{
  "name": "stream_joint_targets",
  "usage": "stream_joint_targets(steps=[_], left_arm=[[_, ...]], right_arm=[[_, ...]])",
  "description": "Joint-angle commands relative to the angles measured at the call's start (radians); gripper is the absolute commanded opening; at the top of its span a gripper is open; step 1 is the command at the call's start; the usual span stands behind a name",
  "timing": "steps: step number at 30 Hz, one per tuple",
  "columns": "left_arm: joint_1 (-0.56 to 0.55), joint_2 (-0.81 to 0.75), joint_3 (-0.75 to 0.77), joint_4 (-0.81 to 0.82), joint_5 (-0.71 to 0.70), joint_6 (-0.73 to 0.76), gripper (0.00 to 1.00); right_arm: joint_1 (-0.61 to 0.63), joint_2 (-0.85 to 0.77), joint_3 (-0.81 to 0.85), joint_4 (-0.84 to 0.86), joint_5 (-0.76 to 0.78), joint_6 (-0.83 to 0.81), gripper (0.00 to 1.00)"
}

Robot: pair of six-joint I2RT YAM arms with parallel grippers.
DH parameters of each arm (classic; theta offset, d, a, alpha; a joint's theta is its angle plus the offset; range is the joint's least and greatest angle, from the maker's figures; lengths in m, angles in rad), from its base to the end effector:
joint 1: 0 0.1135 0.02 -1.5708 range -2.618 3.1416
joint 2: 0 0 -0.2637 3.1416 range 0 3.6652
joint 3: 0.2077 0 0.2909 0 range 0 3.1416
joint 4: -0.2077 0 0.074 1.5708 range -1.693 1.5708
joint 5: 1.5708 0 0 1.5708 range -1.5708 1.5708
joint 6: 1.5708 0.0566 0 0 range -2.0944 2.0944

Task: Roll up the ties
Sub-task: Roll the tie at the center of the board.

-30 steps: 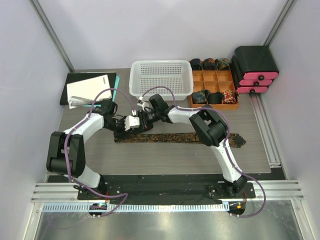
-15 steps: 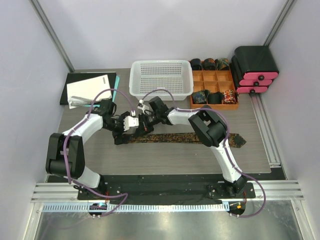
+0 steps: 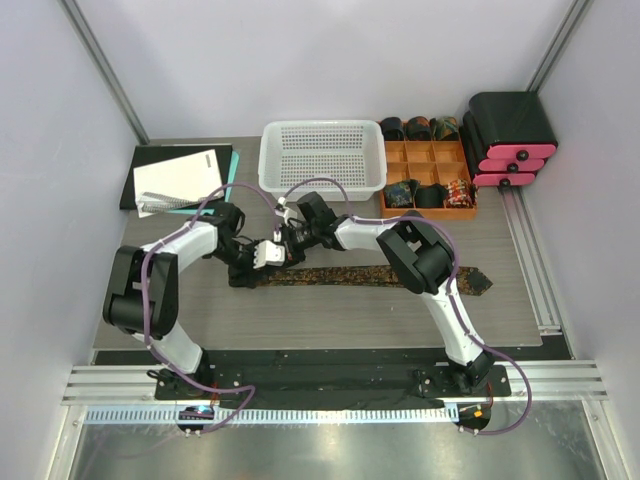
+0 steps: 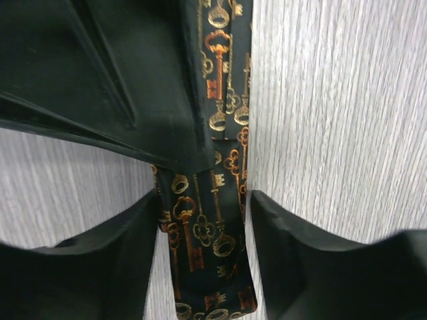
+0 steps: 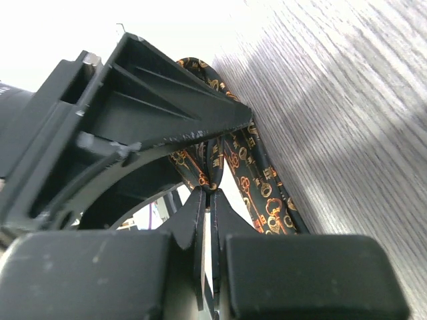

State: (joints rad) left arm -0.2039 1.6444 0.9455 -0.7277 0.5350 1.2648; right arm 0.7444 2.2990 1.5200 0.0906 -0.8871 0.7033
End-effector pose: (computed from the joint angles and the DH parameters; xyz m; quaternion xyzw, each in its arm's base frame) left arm 0.3012 -0.0917 0.1179 0.6587 0.7012 -0.1923 0.1933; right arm 0.3564 0.3879 0.0833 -0.2000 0.8128 0.5462 0.0320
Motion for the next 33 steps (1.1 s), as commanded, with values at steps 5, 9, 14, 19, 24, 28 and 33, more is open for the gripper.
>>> stream_joint_targets(steps=[5,9,14,19,24,28,33], left_arm=[[-0.006,0.04,0.048,-0.078,-0.027,0.071,0.39],[-0.008,0.052,0.061,-0.09,-0.033,0.084,0.32],[-0.006,0.039,0.067,-0.122,-0.038,0.096,0.35],[0.05,-0.011,0.085,-0.147,0.002,0.062,0.67],[0.127,-0.055,0.084,-0.17,0.019,0.076,0.73],[0.127,-0.06,0.062,-0.147,0.031,0.082,0.68],[0.126,-0.072,0.073,-0.156,0.068,0.074,0.43]], right_arm=[[0.0,-0.076,-0.012,0.031,-0.01,-0.004,0.04],[-0.004,-0.078,-0.014,-0.006,0.0,-0.034,0.04],[-0.004,-0.076,-0.015,-0.08,0.051,-0.099,0.03],[-0.005,-0.056,-0.004,-0.133,0.103,-0.131,0.02],[-0.005,-0.046,-0.001,-0.166,0.119,-0.137,0.01],[-0.005,-0.035,0.005,-0.183,0.128,-0.143,0.01],[-0.005,-0.029,0.008,-0.186,0.135,-0.134,0.01]])
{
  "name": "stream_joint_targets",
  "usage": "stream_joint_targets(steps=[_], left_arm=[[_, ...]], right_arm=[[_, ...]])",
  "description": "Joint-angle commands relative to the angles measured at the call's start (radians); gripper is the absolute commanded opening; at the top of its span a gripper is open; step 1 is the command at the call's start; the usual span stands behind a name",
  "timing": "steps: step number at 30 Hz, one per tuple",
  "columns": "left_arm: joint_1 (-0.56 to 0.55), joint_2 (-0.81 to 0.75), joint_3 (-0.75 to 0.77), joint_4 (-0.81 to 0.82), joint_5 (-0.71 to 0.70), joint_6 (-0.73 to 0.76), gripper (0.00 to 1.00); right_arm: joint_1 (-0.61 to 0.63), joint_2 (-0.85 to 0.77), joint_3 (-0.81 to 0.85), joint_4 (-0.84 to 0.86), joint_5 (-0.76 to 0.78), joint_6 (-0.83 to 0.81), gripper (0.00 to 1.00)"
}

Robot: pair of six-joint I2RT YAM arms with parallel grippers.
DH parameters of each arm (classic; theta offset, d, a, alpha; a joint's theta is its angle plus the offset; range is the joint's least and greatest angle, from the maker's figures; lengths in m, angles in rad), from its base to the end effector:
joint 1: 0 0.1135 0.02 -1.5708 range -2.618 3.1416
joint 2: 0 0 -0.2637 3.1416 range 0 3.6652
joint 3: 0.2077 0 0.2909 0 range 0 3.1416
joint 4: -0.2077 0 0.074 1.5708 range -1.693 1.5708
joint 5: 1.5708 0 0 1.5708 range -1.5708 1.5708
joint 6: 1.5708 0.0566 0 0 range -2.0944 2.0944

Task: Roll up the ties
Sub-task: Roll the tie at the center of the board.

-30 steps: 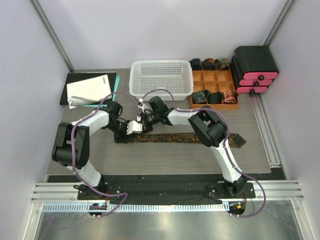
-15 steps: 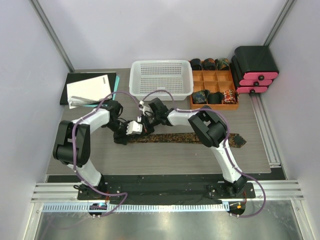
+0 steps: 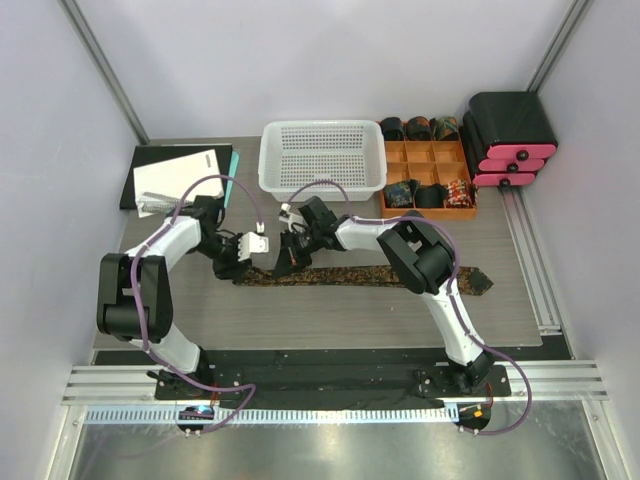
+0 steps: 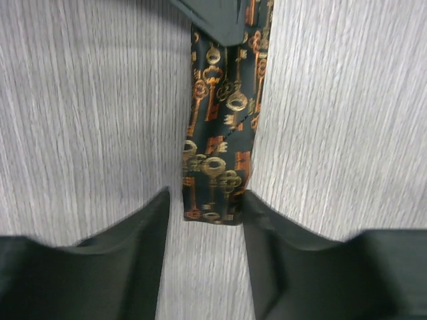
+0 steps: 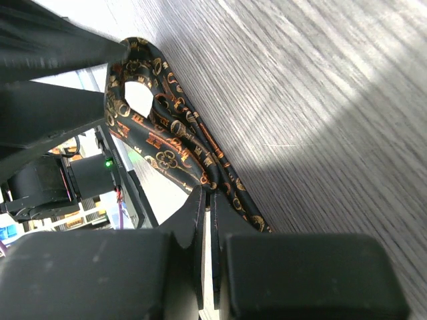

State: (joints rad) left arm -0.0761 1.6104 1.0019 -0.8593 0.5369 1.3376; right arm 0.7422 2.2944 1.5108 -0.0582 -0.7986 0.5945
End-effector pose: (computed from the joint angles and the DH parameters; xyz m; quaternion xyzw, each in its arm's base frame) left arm 0.3078 -0.0525 0.1415 0.6357 0.7233 -0.1846 0.1963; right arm 0.3515 0.3774 0.0681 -0.2017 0.8482 0.4886 0.0327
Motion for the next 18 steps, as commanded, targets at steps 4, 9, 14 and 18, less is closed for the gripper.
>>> stream_joint_targets(steps=[4,9,14,18], left_arm=[[-0.033,-0.052,0.053,-0.078,0.103,0.0,0.39],[-0.094,-0.055,0.083,-0.08,0.141,-0.069,0.36],[-0.175,-0.012,0.06,0.009,0.107,-0.138,0.36],[-0.203,0.045,0.044,0.057,0.04,-0.181,0.36]], right_arm=[[-0.004,-0.016,0.022,-0.037,0.044,-0.022,0.01],[-0.003,-0.015,0.031,-0.038,0.038,-0.019,0.01],[-0.003,-0.018,0.037,-0.035,0.021,-0.009,0.02],[-0.004,-0.041,0.031,-0.011,-0.005,0.01,0.09]])
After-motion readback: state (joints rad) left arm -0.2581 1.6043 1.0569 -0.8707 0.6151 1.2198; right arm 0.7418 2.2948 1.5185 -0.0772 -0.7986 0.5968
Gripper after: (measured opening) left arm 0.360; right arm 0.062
